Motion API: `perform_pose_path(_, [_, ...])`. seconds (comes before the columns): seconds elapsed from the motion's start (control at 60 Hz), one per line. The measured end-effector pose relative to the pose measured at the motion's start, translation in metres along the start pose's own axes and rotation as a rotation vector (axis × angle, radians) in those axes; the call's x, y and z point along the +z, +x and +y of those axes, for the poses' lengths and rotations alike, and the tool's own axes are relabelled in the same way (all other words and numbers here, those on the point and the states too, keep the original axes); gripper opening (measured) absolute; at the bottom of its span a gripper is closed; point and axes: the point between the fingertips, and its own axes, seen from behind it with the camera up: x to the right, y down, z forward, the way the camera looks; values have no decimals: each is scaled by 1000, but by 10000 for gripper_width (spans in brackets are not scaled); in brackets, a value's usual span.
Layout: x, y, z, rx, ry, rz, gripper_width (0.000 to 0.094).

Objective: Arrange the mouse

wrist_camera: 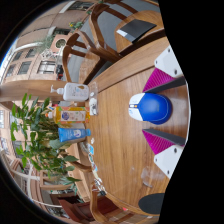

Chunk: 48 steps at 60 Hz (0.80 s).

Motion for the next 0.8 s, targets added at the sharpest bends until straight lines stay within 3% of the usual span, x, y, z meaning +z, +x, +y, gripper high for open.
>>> perform_pose_path(0.083, [8,0,-7,1,11,10,521])
perform_pose_path(0.3, [7,0,-10,-16,39,59,385])
perform_pose_path(0.4, [-2,2,-13,-2,35,87,370])
perform_pose_path(0.483, [-34,6,-42,18,103,116,370])
perform_pose_path(0.6, [-106,-19,-112,39,271,94,370])
perform_pose_path(0.717, [-185,-80,-170,27,441,18,369])
perform_pose_path(0.8, [-216,-138,-169,23,471,-79,367])
